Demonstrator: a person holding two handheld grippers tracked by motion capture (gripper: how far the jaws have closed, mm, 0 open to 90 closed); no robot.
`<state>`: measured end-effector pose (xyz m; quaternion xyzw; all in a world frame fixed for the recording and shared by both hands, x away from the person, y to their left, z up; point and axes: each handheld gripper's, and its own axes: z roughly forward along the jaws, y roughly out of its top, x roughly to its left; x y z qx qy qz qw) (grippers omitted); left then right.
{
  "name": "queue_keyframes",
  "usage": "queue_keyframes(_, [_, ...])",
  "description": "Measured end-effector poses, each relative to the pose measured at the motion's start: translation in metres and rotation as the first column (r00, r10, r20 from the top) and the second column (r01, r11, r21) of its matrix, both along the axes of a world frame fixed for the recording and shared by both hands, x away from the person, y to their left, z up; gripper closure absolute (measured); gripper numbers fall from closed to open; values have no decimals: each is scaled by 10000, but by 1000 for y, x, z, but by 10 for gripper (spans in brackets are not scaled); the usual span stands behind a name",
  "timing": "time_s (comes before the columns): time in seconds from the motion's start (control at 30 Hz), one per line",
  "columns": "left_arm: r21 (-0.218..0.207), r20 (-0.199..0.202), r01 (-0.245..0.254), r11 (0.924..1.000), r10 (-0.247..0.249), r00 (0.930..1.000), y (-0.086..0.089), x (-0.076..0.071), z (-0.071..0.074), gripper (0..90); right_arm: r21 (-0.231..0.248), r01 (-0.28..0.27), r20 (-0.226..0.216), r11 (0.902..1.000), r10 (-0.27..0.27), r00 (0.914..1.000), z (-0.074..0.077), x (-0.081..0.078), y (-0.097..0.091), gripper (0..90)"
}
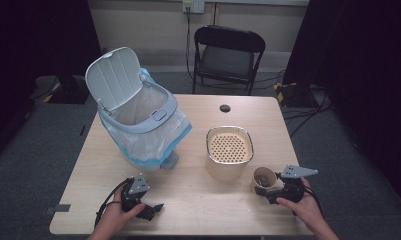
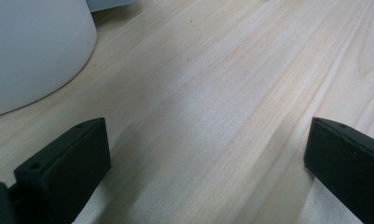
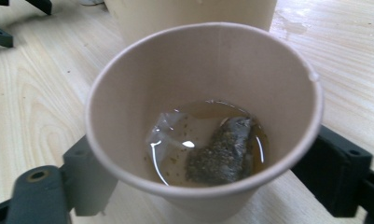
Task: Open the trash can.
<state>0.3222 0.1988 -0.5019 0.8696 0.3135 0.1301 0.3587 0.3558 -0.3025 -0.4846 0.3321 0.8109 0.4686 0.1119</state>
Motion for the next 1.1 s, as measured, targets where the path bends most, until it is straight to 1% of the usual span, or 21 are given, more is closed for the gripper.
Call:
queue_keyframes(0.2, [-7, 3, 4, 10000, -4, 10000, 0, 0, 0, 0, 193, -163, 17, 9997, 162, 9999, -2, 1, 2, 196])
queue_keyframes(0.27, [-7, 1, -4, 10000, 4, 10000, 0, 0, 0, 0, 140, -142, 61, 9998, 141, 9999, -2, 2, 3, 201])
queue_keyframes(0.4, [-5, 1, 2, 10000, -2, 10000, 0, 0, 0, 0, 315, -240, 64, 9992, 238, 9997, -4, 3, 4, 227])
queue_keyframes(0.53, [-9, 2, 1, 10000, -1, 10000, 0, 0, 0, 0, 409, -216, 97, 9989, 212, 9997, -5, 3, 6, 227])
queue_keyframes(0.7, [-10, 0, 4, 10000, -4, 10000, 0, 0, 0, 0, 266, -215, 204, 9994, 210, 9996, -4, 2, 8, 248])
queue_keyframes(0.83, [-14, -3, -3, 10000, 3, 10000, 0, 0, 0, 0, 280, -158, 227, 9995, 151, 9996, -4, 2, 8, 256])
queue_keyframes(0.87, [-10, -2, 9, 10000, -9, 10000, 0, 0, 0, 0, 210, -192, 271, 9996, 186, 9995, -3, 2, 8, 257])
queue_keyframes(0.97, [-5, 0, 7, 10000, -7, 10000, 0, 0, 0, 0, -6, -260, 406, 9997, 260, 9988, 0, 4, 6, 259])
queue_keyframes(1.1, [-14, -2, 0, 10000, 0, 10000, 0, 0, 0, 0, 65, -207, 438, 9998, 204, 9988, 6, 9, 3, 261])
